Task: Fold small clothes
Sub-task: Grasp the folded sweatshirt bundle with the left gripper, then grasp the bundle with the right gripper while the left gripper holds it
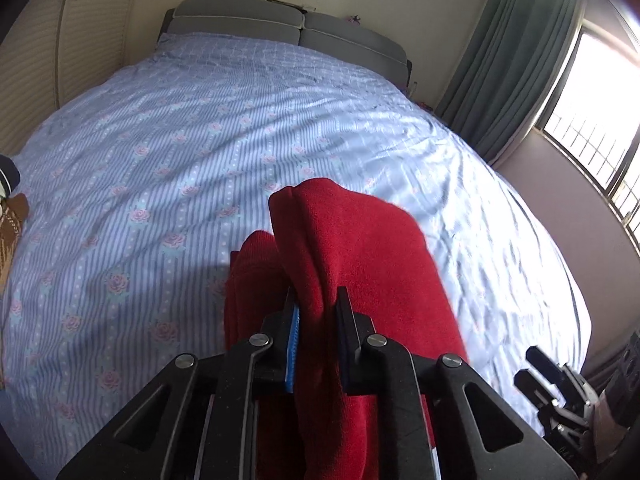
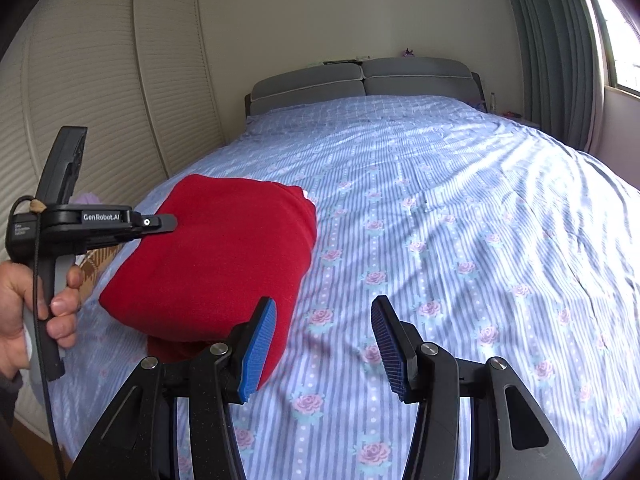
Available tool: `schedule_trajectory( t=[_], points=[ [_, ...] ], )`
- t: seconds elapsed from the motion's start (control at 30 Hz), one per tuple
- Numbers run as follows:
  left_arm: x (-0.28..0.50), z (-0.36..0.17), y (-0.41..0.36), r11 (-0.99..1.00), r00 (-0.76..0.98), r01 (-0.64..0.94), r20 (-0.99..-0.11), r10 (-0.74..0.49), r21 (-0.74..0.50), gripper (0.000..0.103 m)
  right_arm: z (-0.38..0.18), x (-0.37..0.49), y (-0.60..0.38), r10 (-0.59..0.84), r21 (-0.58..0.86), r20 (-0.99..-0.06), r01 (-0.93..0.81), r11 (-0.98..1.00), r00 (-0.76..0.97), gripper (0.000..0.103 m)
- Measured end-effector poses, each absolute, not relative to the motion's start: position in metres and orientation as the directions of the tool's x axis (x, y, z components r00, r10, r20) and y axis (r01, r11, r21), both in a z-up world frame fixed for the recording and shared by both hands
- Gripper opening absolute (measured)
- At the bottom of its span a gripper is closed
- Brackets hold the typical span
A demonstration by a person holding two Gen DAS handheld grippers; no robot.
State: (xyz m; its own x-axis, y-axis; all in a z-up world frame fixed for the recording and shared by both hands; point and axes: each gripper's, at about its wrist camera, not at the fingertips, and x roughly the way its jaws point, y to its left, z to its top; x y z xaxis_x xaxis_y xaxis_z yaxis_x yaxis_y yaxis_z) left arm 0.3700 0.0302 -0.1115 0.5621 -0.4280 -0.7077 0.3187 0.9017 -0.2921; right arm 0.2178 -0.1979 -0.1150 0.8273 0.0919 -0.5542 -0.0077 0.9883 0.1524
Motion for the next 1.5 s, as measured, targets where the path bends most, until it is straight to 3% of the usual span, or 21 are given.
schedule_trajectory(
  t=[0.33,0.4,0.47,0.53,0.73,0.87,1.0,1.1,1.2,1.33,1.5],
  points=[
    [0.372,-0.138,0.024,0.911,0.557,0.292,-0.722,-0.41,-0.292,0.021,-0.133,0.225,-0.195,0.087,0.161,-0.619,0.017,0.987,0.781,0.05],
    [0.366,-0.128,0.021,0.908,0.562,0.304,-0.714,-0.417,-0.29,0.032,-0.127,0.226,-0.197,0.084,0.162,-0.616,0.022,0.986,0.783,0.053],
    [0.356,-0.113,0.016,0.914,0.591,0.329,-0.704,-0.395,-0.238,0.057,-0.119,0.228,-0.197,0.075,0.158,-0.599,0.026,0.987,0.797,0.071],
    [0.342,-0.098,0.01,0.929,0.649,0.335,-0.676,-0.348,-0.157,0.061,-0.108,0.234,-0.196,0.062,0.147,-0.576,0.029,0.989,0.815,0.077],
    [0.321,-0.089,0.01,0.958,0.717,0.278,-0.648,-0.259,-0.076,0.066,-0.091,0.27,-0.174,0.093,0.117,-0.586,-0.03,0.993,0.805,0.077],
    [0.33,-0.125,0.02,0.962,0.641,0.243,-0.723,-0.258,-0.127,0.067,-0.101,0.285,-0.159,0.11,0.102,-0.628,-0.058,0.993,0.77,0.077],
    [0.335,-0.151,0.034,0.961,0.606,0.199,-0.746,-0.276,-0.194,0.069,-0.125,0.29,-0.153,0.067,0.049,-0.688,-0.046,0.998,0.722,0.077],
    [0.334,-0.162,0.032,0.958,0.602,0.203,-0.746,-0.287,-0.204,0.071,-0.137,0.289,-0.156,0.027,0.02,-0.7,-0.018,1.0,0.713,0.088],
    [0.329,-0.155,0.031,0.959,0.631,0.201,-0.722,-0.282,-0.199,0.072,-0.133,0.293,-0.161,0.037,0.038,-0.708,-0.013,0.999,0.705,0.09],
    [0.33,-0.155,0.04,0.95,0.629,0.154,-0.715,-0.305,-0.27,0.092,-0.13,0.301,-0.174,0.12,0.131,-0.721,-0.035,0.991,0.683,0.09],
    [0.334,-0.169,0.056,0.902,0.576,0.087,-0.717,-0.392,-0.424,0.093,-0.142,0.313,-0.189,0.267,0.313,-0.739,-0.037,0.949,0.619,0.09]
  ],
)
